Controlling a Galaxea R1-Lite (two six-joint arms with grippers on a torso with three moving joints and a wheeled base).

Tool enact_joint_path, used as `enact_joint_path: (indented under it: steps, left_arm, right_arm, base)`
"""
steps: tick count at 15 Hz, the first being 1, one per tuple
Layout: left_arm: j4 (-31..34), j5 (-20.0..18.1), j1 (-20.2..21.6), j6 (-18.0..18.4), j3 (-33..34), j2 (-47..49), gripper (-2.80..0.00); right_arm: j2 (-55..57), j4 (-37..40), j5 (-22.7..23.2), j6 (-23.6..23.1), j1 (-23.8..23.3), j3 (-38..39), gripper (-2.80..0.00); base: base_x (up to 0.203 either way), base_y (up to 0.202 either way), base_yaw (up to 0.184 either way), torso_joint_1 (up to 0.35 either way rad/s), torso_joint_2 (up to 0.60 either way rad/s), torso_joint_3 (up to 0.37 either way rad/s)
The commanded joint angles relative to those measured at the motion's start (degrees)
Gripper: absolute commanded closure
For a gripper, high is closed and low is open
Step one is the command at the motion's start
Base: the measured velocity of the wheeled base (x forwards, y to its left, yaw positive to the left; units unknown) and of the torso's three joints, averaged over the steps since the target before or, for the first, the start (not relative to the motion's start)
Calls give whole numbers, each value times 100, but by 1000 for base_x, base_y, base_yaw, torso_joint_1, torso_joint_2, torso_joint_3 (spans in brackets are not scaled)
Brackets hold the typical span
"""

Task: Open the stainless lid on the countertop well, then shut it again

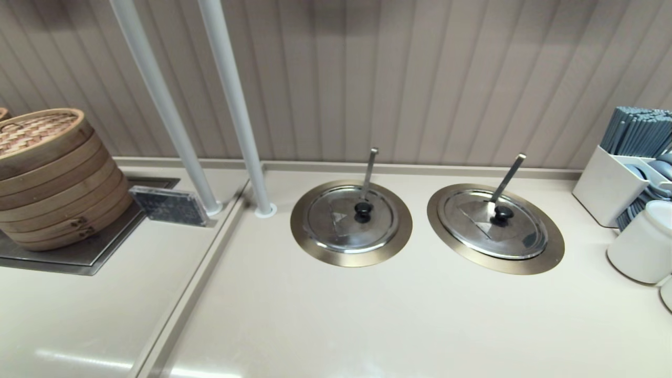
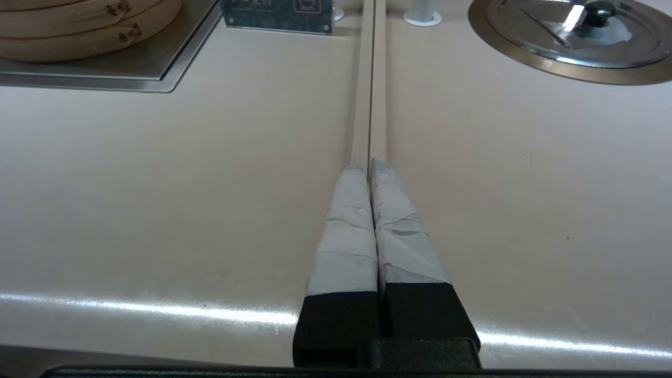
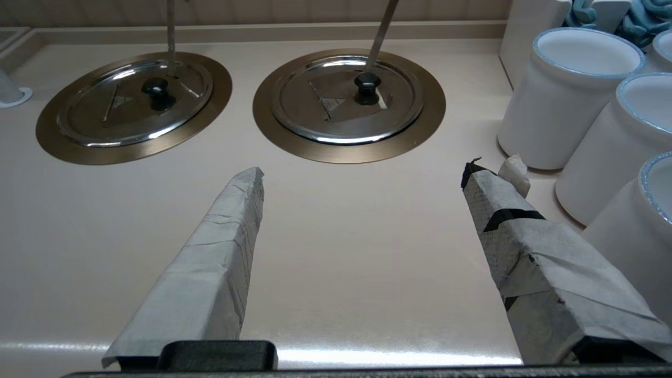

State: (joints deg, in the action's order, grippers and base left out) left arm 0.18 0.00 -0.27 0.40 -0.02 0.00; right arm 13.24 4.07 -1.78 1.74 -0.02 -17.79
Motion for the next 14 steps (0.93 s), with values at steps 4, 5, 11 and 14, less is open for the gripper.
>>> enact_joint_path:
  steps: [4,5,11,14]
  left_arm:
    - [-1,0,0,-3,-6,0,0]
    - [-1,0,0,-1,2,0,0]
    - [-1,0,0,3,2,0,0]
    - [-1,0,0,-5,-6,0,0]
  right_arm:
    - [3188,57,-85,260,-14,-1028,-280]
    - [3835,56,-82,299,-16,-1169,-280]
    - [7381,-2889,-131,465,-34,-1594,-280]
    - [7550,-3429,948,535,-484,-1940,-280]
  base:
    - [0,0,0,0,0,0]
    - [0,0,0,0,0,0]
    - [0,0,0,0,0,0]
    - [0,0,0,0,0,0]
